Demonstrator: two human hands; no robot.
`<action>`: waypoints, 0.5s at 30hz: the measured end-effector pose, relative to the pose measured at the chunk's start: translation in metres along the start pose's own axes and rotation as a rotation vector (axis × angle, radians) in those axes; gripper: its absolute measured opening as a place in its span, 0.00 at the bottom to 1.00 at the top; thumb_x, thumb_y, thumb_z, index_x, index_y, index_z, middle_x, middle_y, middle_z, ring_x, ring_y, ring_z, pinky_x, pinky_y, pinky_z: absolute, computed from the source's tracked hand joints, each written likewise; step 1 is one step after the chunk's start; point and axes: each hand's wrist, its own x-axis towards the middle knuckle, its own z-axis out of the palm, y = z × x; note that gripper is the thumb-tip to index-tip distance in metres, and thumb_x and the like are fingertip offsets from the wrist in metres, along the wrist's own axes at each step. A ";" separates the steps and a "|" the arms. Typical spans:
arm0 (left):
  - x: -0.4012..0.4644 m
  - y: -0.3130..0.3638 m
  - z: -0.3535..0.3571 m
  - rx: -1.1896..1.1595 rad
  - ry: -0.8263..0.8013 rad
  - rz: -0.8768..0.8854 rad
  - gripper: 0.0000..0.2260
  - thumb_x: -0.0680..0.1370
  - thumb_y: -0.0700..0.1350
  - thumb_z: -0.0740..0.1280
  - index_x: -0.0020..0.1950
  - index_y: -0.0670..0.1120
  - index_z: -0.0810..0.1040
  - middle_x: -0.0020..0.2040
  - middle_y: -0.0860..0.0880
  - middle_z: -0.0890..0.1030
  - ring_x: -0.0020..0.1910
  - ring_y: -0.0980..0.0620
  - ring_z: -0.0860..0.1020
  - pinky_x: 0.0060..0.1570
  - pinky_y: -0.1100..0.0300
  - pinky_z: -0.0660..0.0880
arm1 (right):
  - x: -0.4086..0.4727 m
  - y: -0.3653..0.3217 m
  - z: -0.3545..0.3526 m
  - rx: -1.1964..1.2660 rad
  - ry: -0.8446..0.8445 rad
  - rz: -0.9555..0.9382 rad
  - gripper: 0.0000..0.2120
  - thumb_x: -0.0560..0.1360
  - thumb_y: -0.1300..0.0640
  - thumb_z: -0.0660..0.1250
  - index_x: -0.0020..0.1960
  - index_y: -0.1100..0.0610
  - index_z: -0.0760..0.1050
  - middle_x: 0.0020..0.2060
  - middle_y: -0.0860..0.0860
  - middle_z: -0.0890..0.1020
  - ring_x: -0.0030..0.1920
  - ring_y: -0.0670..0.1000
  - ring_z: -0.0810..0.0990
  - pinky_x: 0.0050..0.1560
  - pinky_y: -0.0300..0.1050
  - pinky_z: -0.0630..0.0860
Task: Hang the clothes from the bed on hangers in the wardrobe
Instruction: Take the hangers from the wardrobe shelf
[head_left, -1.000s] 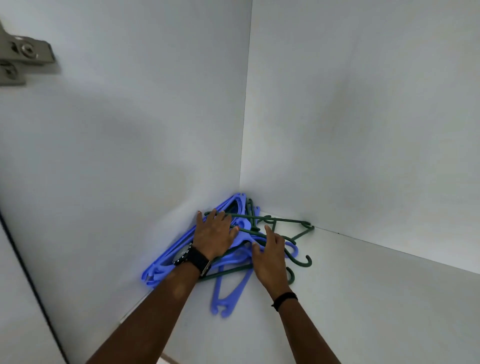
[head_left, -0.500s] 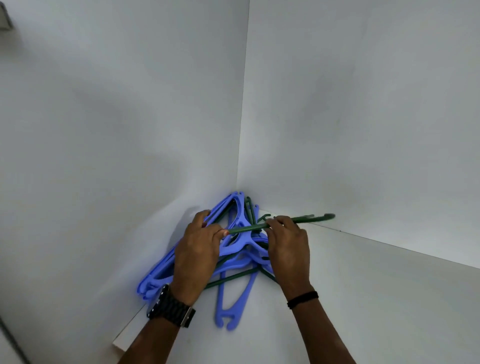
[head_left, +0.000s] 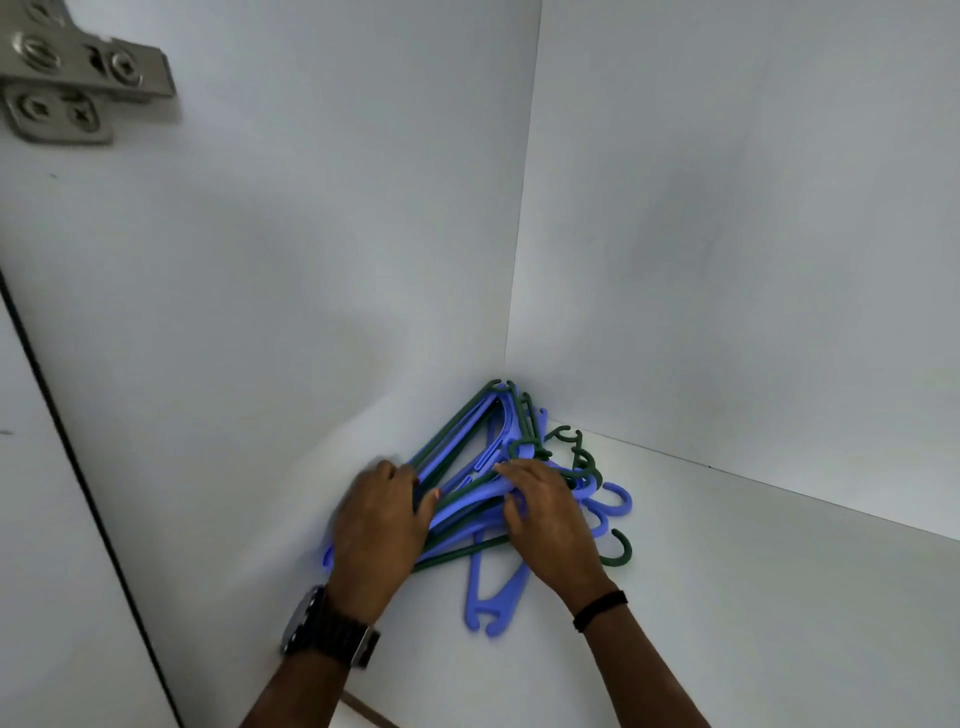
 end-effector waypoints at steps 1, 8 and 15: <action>0.008 0.002 0.000 0.013 0.007 0.020 0.09 0.70 0.40 0.76 0.39 0.37 0.78 0.38 0.39 0.76 0.38 0.39 0.77 0.36 0.48 0.76 | -0.004 -0.001 -0.002 0.062 0.043 0.030 0.13 0.77 0.64 0.63 0.60 0.61 0.78 0.55 0.53 0.79 0.55 0.49 0.76 0.58 0.30 0.66; 0.055 0.020 0.021 0.245 -0.393 -0.059 0.22 0.80 0.57 0.61 0.62 0.41 0.69 0.60 0.42 0.74 0.59 0.43 0.74 0.54 0.54 0.70 | -0.043 0.009 -0.013 0.069 -0.096 0.424 0.23 0.81 0.49 0.59 0.31 0.56 0.60 0.26 0.48 0.66 0.27 0.44 0.63 0.30 0.36 0.65; 0.079 0.034 0.035 0.361 -0.577 -0.183 0.35 0.75 0.65 0.63 0.70 0.39 0.64 0.68 0.39 0.71 0.65 0.42 0.72 0.62 0.52 0.69 | -0.043 0.010 -0.016 0.632 -0.135 0.704 0.12 0.82 0.53 0.59 0.43 0.59 0.69 0.39 0.53 0.72 0.42 0.50 0.72 0.48 0.48 0.75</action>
